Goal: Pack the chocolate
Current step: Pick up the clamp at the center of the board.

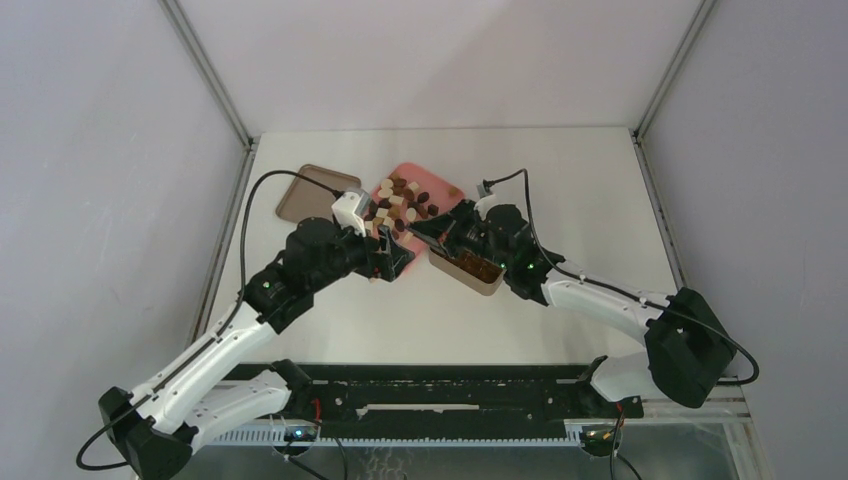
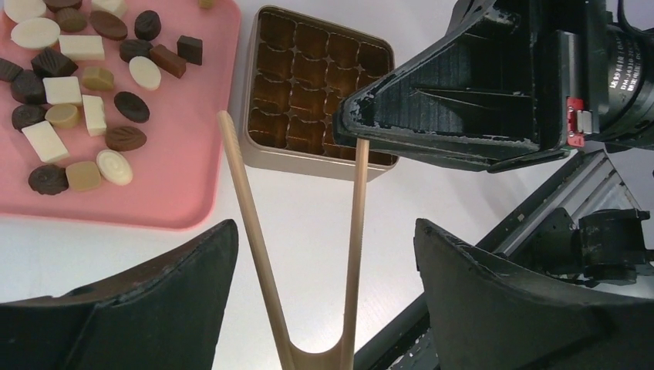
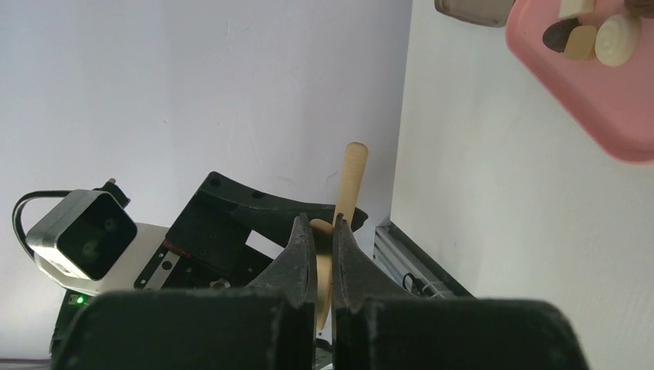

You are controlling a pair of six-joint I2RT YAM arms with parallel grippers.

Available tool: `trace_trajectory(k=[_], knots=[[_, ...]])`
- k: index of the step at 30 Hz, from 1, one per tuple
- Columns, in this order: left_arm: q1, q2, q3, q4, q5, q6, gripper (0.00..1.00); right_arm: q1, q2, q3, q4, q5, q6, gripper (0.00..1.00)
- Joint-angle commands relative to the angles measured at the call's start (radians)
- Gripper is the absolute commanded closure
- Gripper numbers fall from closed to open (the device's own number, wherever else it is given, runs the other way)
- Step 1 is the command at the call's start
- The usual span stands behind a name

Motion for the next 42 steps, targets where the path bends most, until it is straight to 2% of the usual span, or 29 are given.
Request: trace_trajectory(k=[1,21,29,42], knots=[[-0.001,0.006,0.008,0.047,-0.006,0.038,0.15,-0.001,-0.050,0.005,0.028,0.005,0.030,1.00],[-0.035,0.007,-0.001,0.077,-0.068,0.058,0.27,0.013,-0.061,0.005,-0.007,0.035,0.073,1.00],[-0.042,0.021,-0.001,0.069,-0.068,0.074,0.37,0.017,-0.060,0.005,-0.014,0.036,0.076,1.00],[-0.045,0.007,-0.006,0.068,-0.102,0.079,0.43,0.034,-0.042,0.005,-0.006,0.032,0.082,1.00]])
